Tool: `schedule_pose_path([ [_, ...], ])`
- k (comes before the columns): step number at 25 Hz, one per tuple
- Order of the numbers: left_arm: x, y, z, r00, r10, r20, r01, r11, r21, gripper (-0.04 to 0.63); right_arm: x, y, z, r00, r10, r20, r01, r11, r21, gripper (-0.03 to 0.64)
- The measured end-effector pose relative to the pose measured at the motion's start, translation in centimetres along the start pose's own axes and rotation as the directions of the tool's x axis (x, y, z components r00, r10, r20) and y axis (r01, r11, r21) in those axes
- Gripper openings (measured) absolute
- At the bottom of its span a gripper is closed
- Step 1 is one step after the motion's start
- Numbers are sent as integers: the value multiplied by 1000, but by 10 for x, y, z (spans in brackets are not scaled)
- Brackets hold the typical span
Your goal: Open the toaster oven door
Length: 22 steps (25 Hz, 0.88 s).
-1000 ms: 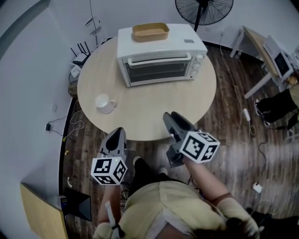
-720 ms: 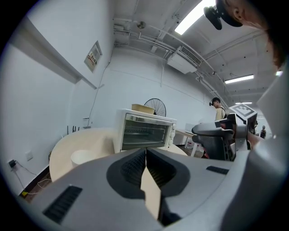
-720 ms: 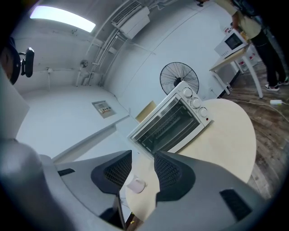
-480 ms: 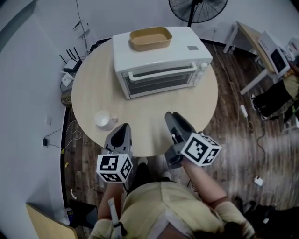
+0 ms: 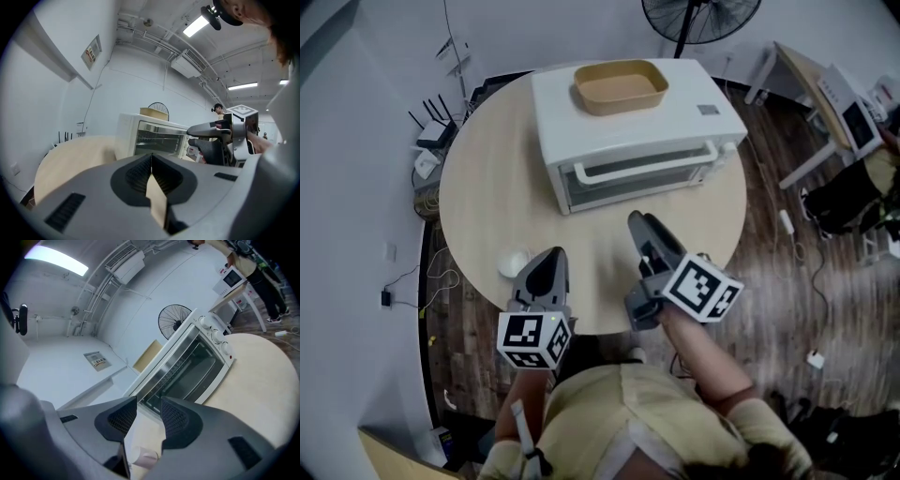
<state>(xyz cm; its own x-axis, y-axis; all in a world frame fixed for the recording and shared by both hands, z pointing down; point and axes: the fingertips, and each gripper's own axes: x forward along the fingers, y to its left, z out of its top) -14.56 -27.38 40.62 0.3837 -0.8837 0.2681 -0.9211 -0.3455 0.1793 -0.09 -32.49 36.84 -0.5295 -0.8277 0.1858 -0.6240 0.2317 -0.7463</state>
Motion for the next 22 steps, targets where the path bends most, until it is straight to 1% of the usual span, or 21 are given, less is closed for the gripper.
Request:
schedule_pose_path([
  [10, 23, 19, 4, 999, -37, -12, 37, 999, -8, 5, 38, 1, 13, 999, -24, 29, 22, 996, 88, 137],
  [16, 33, 24, 7, 998, -61, -10, 61, 998, -8, 5, 56, 4, 15, 999, -5, 36, -1, 986, 169, 138],
  [20, 37, 30, 9, 998, -66, -10, 66, 998, -7, 5, 68, 7, 14, 999, 22, 38, -31, 968, 249, 138],
  [22, 37, 32, 9, 998, -66, -11, 66, 998, -7, 5, 72, 9, 15, 999, 31, 44, -42, 962, 270, 138],
])
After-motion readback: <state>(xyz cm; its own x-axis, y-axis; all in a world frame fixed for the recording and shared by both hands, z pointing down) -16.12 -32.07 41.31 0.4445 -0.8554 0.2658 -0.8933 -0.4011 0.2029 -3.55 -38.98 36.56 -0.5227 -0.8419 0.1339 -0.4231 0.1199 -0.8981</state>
